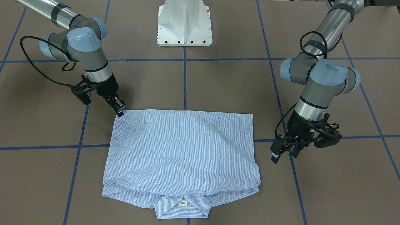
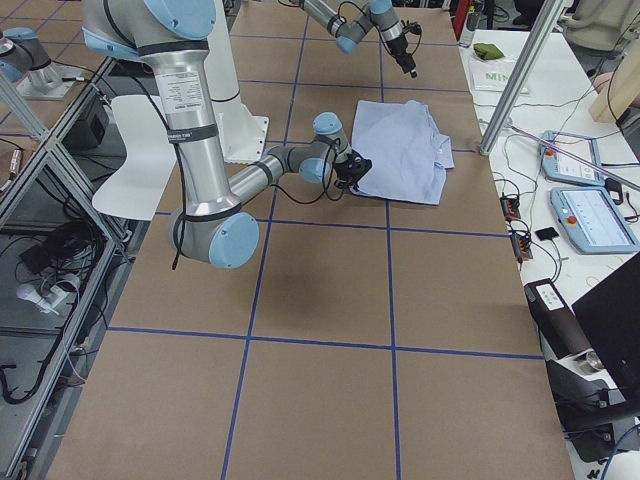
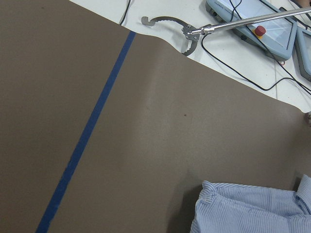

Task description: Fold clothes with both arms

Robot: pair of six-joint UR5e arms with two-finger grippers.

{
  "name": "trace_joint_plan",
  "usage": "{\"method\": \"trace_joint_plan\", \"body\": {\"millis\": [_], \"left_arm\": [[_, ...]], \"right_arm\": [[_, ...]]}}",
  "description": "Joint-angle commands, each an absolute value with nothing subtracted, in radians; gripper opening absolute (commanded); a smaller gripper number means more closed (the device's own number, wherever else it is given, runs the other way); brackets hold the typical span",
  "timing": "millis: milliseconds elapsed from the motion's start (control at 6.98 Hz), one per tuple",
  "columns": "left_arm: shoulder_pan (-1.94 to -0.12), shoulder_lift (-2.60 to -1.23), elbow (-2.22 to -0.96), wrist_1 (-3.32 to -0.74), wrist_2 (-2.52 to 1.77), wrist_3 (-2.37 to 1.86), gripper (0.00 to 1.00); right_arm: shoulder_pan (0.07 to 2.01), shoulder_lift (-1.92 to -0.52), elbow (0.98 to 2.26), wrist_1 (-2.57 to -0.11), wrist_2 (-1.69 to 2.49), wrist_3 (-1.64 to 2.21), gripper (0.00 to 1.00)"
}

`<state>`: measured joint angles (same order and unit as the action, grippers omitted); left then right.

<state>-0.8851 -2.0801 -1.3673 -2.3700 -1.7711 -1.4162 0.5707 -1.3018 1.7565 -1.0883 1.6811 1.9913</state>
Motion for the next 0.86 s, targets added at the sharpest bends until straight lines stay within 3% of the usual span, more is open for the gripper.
{"method": "trace_joint_plan", "body": {"millis": [0,430,716], "left_arm": [[-0.887,-2.066,-1.425,-2.367,-1.77,-1.419,0.98],[-0.876,-2.014,-1.555,-2.373,-1.798,-1.44,0.96],[-0.868,-1.994,-1.636,-2.361,-1.885,-1.451,0.99]], "right_arm": [[0.542,-1.389,1.941,-1.159,1.738,1.994,0.0],[0.306,-1.466,2.265,-1.527,1.825,1.997,0.0],[0.166,-1.468,2.362,-1.667,1.995,2.035,0.0]]}}
